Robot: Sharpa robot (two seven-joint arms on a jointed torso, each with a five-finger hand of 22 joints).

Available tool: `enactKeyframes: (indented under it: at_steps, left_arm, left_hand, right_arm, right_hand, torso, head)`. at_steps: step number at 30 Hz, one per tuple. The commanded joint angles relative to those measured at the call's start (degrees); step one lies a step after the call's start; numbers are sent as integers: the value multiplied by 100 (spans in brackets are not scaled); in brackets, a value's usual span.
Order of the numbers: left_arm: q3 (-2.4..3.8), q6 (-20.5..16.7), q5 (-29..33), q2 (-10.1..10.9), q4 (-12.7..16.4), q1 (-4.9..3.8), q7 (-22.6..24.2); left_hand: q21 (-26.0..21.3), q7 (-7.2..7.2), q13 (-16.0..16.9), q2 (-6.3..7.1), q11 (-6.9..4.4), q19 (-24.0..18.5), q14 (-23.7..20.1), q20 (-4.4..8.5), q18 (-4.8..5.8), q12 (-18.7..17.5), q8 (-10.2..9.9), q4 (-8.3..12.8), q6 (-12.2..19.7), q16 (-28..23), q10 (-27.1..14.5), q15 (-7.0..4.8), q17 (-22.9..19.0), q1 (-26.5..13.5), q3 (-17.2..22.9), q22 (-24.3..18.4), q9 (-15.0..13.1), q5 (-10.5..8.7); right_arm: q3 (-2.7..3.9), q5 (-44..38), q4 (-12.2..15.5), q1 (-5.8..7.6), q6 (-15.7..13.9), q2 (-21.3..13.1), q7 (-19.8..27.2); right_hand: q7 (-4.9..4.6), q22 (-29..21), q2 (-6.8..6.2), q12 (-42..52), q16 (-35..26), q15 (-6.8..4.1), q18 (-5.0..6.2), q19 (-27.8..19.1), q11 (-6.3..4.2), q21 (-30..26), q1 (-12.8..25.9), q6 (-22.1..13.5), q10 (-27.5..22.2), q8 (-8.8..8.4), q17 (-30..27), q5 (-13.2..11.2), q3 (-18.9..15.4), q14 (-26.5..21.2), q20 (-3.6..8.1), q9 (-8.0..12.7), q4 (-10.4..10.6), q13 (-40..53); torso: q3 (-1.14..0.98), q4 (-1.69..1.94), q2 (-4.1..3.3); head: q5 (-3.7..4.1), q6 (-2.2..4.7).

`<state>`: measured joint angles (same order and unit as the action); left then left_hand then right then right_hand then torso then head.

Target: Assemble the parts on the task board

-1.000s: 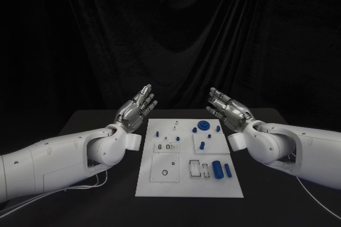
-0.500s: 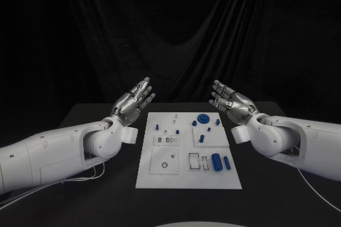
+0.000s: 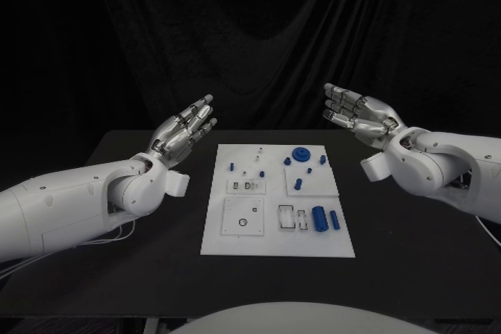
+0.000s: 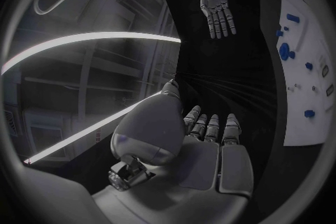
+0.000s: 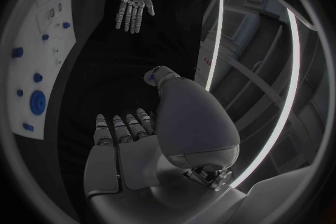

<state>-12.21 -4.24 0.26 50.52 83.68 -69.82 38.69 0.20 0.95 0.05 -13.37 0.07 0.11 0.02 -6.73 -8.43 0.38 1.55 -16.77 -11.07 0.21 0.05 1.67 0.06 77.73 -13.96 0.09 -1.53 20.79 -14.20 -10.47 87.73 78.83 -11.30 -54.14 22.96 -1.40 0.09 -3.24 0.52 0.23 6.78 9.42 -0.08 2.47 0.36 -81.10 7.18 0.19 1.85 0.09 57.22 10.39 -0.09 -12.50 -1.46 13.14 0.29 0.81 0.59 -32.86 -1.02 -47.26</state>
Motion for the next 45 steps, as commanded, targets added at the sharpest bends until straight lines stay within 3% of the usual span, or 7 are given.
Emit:
enactKeyframes:
  at_steps: [1, 8, 12, 22, 34, 44, 45]
  left_arm:
    - [5, -291, -825, 66, 34, -18, 635]
    - [5, -533, -1320, 246, 126, -20, 750]
    - [5, -633, -1531, 339, 178, -22, 780]
    - [5, -665, -1659, 420, 204, -31, 791]
    - [5, -659, -1675, 483, 257, -34, 788]
    - [5, -635, -1676, 492, 258, -36, 769]
    - [5, -631, -1676, 491, 256, -36, 768]
  left_hand:
    - [-19, 12, 3, 10, 46, -9, -2, -53, -76, -30, 24, 8, -84, -21, 20, 36, -6, 89, -41, -8, -11, 22]
    - [-13, 31, 11, 28, 65, -3, -2, -86, -109, -22, 33, 9, -192, -21, 49, 38, -6, 178, -51, -2, -19, 22]
    - [-7, 27, 16, 32, 88, 3, -2, -113, -122, -16, 33, 10, -236, -21, 70, 52, -6, 232, -54, 3, -22, 22]
    - [0, 38, 19, 19, 111, 11, -2, -141, -134, -14, 32, 10, -272, -21, 82, 68, -6, 294, -44, 9, -23, 23]
    - [3, 48, 19, 3, 135, 14, -2, -157, -140, -14, 31, 9, -287, -21, 85, 80, -6, 323, -37, 11, -24, 23]
    - [7, 59, 19, -11, 168, 19, -2, -188, -144, -14, 25, 12, -276, -21, 85, 106, -6, 364, -29, 15, -21, 23]
    - [8, 60, 19, -13, 173, 20, -2, -195, -145, -14, 25, 14, -279, -21, 85, 112, -6, 372, -27, 16, -21, 22]
  right_arm:
    - [2, -1801, -56, 146, 236, -39, -825]
    - [2, -4298, -188, 434, 273, -51, -1671]
    - [2, -5805, -277, 536, 297, 3, -2011]
    - [2, -7966, -460, 669, 328, 234, -2459]
    - [3, -8537, -597, 726, 305, 487, -2365]
    - [4, -8994, -704, 736, 196, 646, -2490]
    - [4, -9040, -716, 737, 170, 661, -2494]
  right_hand:
    - [-53, -3, -20, 57, -23, 62, 34, 17, 26, -29, -71, 110, 20, 45, -9, 20, -91, 9, -50, -14, 16, 18]
    - [-29, 85, -67, 669, 1, 127, 3, 214, 486, 87, -265, 482, 439, 102, 13, 27, -250, 60, -85, -46, 67, 160]
    - [19, 200, -141, 1407, 140, 9, 67, 655, 529, 295, -187, 995, 1263, 192, 150, 24, -336, 590, -28, -96, 201, 293]
    - [18, 621, -358, 2270, 944, -226, 107, 4407, 380, 1437, 637, 3750, 4063, 584, 1314, -382, -675, 4689, 112, -490, 364, 845]
    - [51, 415, -396, 2171, 849, -460, 92, 4498, 133, 998, 348, 4231, 4515, 317, 2038, -1348, -381, 4790, 268, -753, 356, 1279]
    - [85, 849, -472, 5305, 4921, -603, 6, 4886, 9, 1387, 439, 4010, 3669, 202, 5469, -2142, -459, 3582, 297, -813, 316, 3841]
    - [113, 965, -518, 5903, 5276, -572, 8, 5066, 76, 1554, 900, 4008, 4090, 214, 5678, -5134, -1066, 3727, 313, -808, 87, 4173]
  torso:
    - [17, 69, -200]
    - [29, 180, -487]
    - [45, 220, -579]
    - [111, 319, -846]
    - [189, 426, -1084]
    - [237, 483, -1175]
    - [238, 483, -1177]
  head:
    - [45, 27]
    - [181, 182]
    - [206, 211]
    - [266, 358]
    - [381, 512]
    - [467, 599]
    - [472, 597]
